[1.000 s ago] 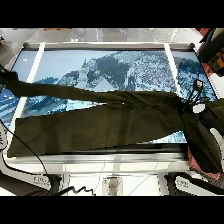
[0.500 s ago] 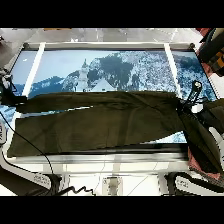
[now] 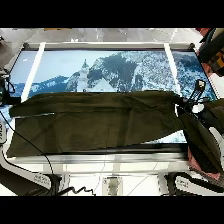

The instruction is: Fold the clothes and pants, and hang the long-sleeved shirts on hangers.

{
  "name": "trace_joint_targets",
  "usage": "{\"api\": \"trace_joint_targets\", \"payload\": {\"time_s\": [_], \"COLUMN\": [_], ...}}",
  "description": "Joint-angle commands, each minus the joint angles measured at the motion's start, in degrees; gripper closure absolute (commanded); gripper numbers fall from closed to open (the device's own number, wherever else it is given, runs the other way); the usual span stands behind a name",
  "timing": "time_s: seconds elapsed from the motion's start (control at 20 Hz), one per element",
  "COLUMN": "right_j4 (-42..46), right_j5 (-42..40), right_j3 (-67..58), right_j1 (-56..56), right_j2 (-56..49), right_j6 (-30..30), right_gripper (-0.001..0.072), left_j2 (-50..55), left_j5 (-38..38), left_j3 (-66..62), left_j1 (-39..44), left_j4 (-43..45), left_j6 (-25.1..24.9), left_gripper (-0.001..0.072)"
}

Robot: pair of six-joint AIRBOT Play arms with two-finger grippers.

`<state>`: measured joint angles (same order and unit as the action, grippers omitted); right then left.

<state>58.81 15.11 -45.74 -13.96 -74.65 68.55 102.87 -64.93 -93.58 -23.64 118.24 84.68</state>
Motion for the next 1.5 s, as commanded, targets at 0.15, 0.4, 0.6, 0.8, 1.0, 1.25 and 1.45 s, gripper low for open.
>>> {"api": "trace_joint_targets", "payload": {"time_s": [0.15,0.4,0.6,0.8,1.0,1.25,1.45], "right_j4": [7.2,21.9,25.3,13.3,-4.3,-9.5,-10.0], "right_j5": [14.3,29.3,51.9,60.8,54.8,42.0,34.9], "right_j3": [-6.3,-11.5,-11.0,-1.5,13.9,22.3,22.6], "right_j1": [0.0,-0.5,-10.1,-24.4,-30.8,-30.6,-30.6], "right_j2": [2.6,10.8,14.4,18.8,27.1,26.3,20.7], "right_j6": [0.0,0.0,0.0,-2.6,-7.5,-1.3,1.1], "right_gripper": [0.0247,0.0678,0.0680,0.0680,0.0660,0.0246,0.0191], "left_j2": [-1.9,-9.5,-19.4,-31.4,-40.7,-41.5,-41.5], "left_j5": [-16.7,-18.8,-13.2,-6.5,-5.2,-5.2,-5.5], "left_j3": [0.0,0.0,2.3,13.1,25.8,32.8,34.2], "left_j1": [-0.5,-3.9,-6.8,-4.0,-2.8,-3.0,-8.3], "left_j4": [5.2,-11.6,-36.6,-42.5,-42.4,-41.4,-38.6], "left_j6": [-0.7,-5.9,-6.8,-10.7,-21.3,-21.0,-19.6], "left_gripper": [0.0441,0.0689,0.0690,0.0690,0.0671,0.0016,0.0155]}}
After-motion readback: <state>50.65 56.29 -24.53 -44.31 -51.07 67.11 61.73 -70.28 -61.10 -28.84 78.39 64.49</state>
